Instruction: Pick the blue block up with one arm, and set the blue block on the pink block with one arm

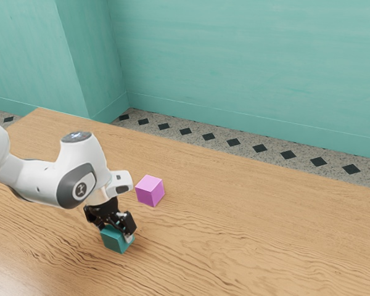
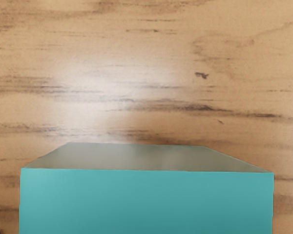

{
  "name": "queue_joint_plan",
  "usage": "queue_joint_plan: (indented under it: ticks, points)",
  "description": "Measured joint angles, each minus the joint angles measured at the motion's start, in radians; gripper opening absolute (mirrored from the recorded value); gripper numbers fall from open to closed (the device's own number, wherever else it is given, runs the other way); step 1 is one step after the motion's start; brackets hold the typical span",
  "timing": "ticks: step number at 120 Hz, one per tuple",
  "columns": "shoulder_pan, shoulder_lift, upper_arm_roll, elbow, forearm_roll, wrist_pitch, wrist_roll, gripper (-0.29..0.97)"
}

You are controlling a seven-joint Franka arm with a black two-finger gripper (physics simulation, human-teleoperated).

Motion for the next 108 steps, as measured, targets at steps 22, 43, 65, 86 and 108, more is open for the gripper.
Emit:
queue_joint_plan:
  ticks: [22, 43, 65, 86, 108]
  points:
    - [0.002, 0.003, 0.0, 0.004, 0.038, -0.011, -0.012, 0.67]
    - [-0.008, 0.019, -0.002, 0.008, 0.049, -0.024, -0.021, 0.67]
    - [-0.017, 0.036, -0.003, 0.015, 0.052, -0.033, -0.029, 0.62]
    - [-0.013, 0.038, -0.003, 0.017, 0.054, -0.037, -0.034, 0.59]
    - [-0.014, 0.033, -0.003, 0.032, 0.068, -0.037, -0.037, 0.57]
